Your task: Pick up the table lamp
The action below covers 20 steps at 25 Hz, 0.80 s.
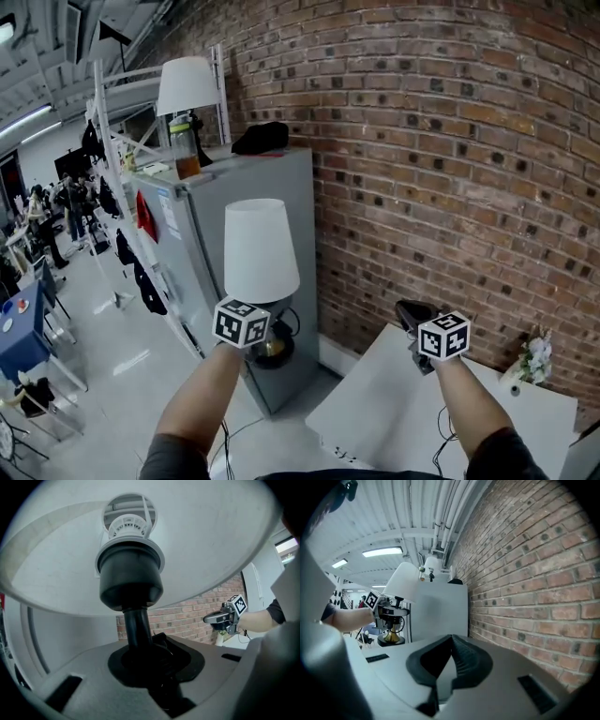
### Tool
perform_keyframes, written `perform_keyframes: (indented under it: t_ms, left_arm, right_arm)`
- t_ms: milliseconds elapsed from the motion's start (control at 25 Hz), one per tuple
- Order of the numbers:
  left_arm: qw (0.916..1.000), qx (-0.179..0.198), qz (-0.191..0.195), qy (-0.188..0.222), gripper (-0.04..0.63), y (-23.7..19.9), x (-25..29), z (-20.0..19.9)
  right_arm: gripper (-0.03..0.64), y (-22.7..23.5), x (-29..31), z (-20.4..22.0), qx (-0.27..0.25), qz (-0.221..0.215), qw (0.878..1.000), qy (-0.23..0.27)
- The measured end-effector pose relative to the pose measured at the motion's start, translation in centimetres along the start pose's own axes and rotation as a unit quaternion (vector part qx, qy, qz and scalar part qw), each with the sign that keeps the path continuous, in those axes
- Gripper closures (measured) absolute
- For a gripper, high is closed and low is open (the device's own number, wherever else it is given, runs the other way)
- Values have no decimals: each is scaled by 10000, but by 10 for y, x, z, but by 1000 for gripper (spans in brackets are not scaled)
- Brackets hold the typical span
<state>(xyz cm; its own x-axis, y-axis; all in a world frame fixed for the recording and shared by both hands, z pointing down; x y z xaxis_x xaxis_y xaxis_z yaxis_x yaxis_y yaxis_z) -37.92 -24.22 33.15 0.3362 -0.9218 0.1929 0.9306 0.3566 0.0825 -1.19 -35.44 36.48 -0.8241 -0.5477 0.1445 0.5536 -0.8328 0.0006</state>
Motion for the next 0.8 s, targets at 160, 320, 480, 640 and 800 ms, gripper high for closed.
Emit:
perform_keyframes:
  t_ms: [160, 320, 480, 640, 800]
  left_arm:
    - [9998, -14, -207, 57, 514, -14, -37, -24]
    - [9990, -7, -426, 102, 514, -27, -71, -46]
    - [9981, -38, -585, 184, 514, -33, -104, -64]
    - [9970, -111, -720, 245, 514, -37, -130, -74]
    - [9960, -173, -844, 236, 514, -41, -150, -79]
  right_arm:
    - [623, -18, 22, -33, -136, -201, 9997, 72]
    - [623, -35, 42, -64, -207, -388, 9989, 146]
    - [623, -50, 55, -92, -262, -519, 9982, 156]
    - [623, -64, 65, -114, -358, -638, 9971, 227]
    - [623, -72, 72, -130, -459, -724, 9959, 301]
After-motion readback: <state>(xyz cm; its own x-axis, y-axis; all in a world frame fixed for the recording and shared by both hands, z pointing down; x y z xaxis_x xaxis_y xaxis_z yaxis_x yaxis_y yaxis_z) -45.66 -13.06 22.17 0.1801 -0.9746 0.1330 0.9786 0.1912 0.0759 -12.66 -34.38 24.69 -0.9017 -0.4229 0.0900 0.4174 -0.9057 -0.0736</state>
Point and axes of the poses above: the fingertips, and each gripper's own axes: x forward along the fingers, y to its right, z out of its underside, the point moved 10 cm from there along -x, backward along the fingers
